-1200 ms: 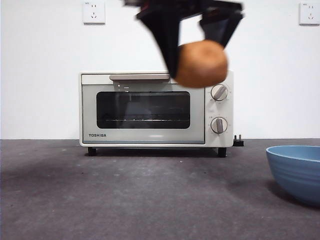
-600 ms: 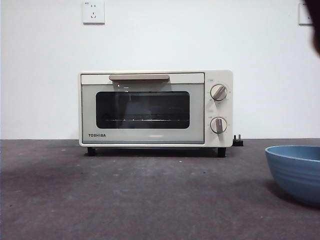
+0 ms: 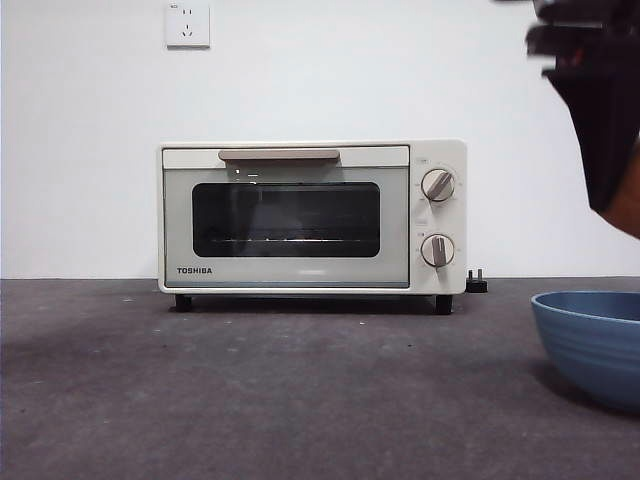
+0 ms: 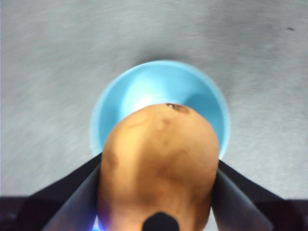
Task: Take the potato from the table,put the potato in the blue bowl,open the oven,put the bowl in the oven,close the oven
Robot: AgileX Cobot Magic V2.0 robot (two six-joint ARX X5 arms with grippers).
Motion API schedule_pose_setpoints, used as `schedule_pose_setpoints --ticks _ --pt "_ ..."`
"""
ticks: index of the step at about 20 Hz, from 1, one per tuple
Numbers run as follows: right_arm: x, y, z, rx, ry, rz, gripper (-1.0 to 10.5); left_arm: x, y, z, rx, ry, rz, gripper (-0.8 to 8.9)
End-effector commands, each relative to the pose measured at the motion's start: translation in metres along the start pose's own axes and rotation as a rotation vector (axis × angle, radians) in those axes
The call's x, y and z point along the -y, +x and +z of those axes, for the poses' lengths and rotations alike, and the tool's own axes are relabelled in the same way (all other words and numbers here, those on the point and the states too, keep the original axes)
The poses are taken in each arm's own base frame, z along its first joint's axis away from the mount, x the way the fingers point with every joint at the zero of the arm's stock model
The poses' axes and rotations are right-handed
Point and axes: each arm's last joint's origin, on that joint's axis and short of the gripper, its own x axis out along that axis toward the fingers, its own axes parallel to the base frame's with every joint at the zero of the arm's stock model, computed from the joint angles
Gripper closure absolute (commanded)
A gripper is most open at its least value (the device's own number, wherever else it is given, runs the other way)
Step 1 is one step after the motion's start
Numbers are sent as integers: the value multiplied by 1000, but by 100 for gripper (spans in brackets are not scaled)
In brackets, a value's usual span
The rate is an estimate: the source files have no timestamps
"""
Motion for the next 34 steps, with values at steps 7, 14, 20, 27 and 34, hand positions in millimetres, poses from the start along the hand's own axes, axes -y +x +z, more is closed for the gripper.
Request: schedule_pose_setpoints --ticks 7,14,20,27,34 --pt "-2 44 18 -110 -14 -9 949 0 1 1 0 1 -4 818" --pt "-6 61 20 -172 -21 -28 930 0 1 1 0 8 -4 819" --pt "-6 63 20 -179 -14 -27 647 0 1 1 0 19 -4 818" --pt "-6 63 20 -179 -13 -27 553 0 1 1 0 20 -4 818" --pt "-5 57 20 -207 -18 -36 532 0 1 1 0 27 -4 818"
